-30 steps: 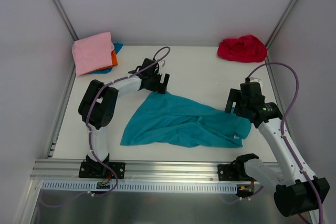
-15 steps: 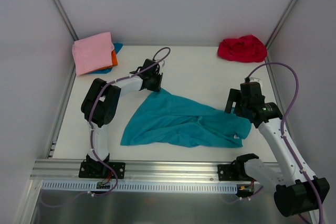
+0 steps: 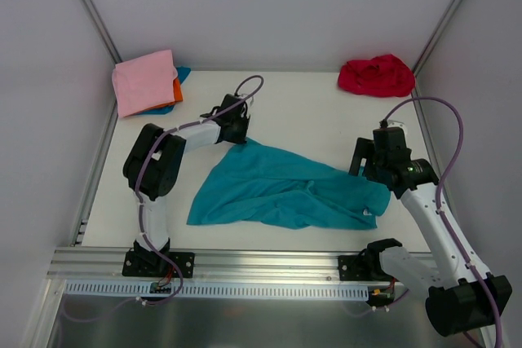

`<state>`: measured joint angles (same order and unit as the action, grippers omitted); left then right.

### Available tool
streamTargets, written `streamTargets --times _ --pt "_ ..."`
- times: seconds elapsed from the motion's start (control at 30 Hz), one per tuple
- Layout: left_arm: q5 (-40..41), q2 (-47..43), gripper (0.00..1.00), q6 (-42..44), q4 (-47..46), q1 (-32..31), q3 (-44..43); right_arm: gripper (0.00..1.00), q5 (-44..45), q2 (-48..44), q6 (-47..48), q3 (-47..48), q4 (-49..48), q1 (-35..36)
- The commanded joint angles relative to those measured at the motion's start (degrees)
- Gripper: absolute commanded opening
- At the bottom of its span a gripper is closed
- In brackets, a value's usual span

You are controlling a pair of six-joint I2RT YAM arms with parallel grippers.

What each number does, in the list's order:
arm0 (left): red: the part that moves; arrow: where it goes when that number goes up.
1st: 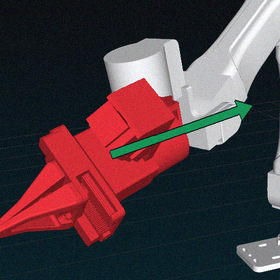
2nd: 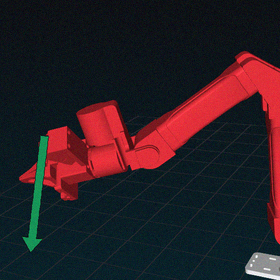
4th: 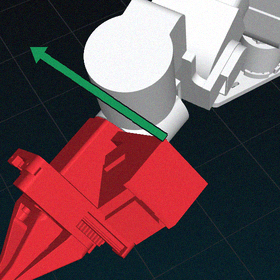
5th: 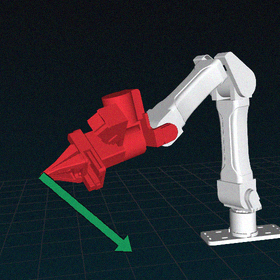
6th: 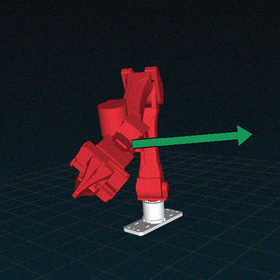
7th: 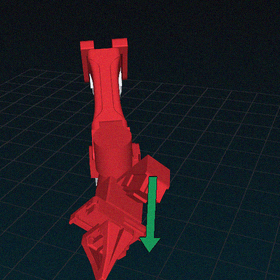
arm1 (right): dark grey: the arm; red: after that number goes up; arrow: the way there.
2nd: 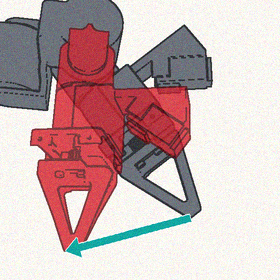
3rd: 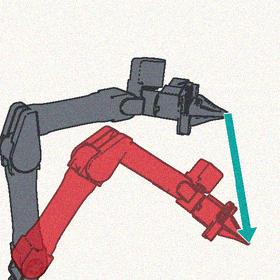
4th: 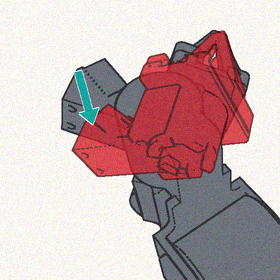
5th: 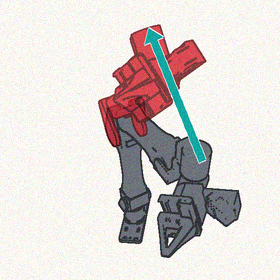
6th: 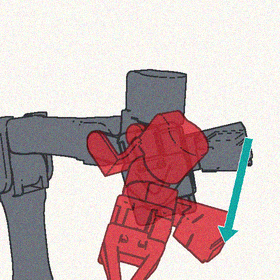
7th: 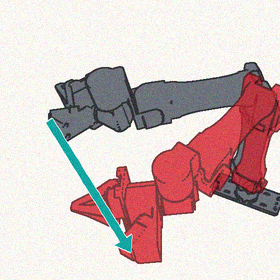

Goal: Fold and stack the t-shirts
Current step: Flatten out the tshirt

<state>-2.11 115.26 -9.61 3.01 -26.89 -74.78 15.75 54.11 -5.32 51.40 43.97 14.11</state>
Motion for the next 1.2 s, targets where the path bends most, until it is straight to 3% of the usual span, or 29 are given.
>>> streamTargets --times 0.0,0.13,0.33,0.5,0.77,1.17 --pt "7.37 -7.41 0.0 0.9 1.48 0.7 2.97 0.93 -0.1 0.73 0.23 -0.59 -1.16 -0.49" --pt "15.79 -12.95 0.0 2.83 3.84 0.88 4.64 0.93 -0.28 1.62 0.05 -0.77 -1.43 -0.48" --pt "19.86 -20.16 0.0 3.19 4.29 0.88 10.34 0.93 0.16 4.16 -0.04 -0.69 -3.62 -0.49" --pt "19.69 -22.19 0.0 2.23 5.87 0.88 12.38 0.93 0.51 10.92 -0.04 0.63 -8.8 -0.92" --pt "17.67 -26.49 0.0 -0.59 6.66 0.7 15.54 0.92 -2.47 31.99 0.05 11.07 -15.57 -4.35" --pt "16.35 -34.84 0.0 -2.79 6.66 0.26 21.96 0.91 -9.67 45.2 -1.62 19.52 -19.71 -13.84"
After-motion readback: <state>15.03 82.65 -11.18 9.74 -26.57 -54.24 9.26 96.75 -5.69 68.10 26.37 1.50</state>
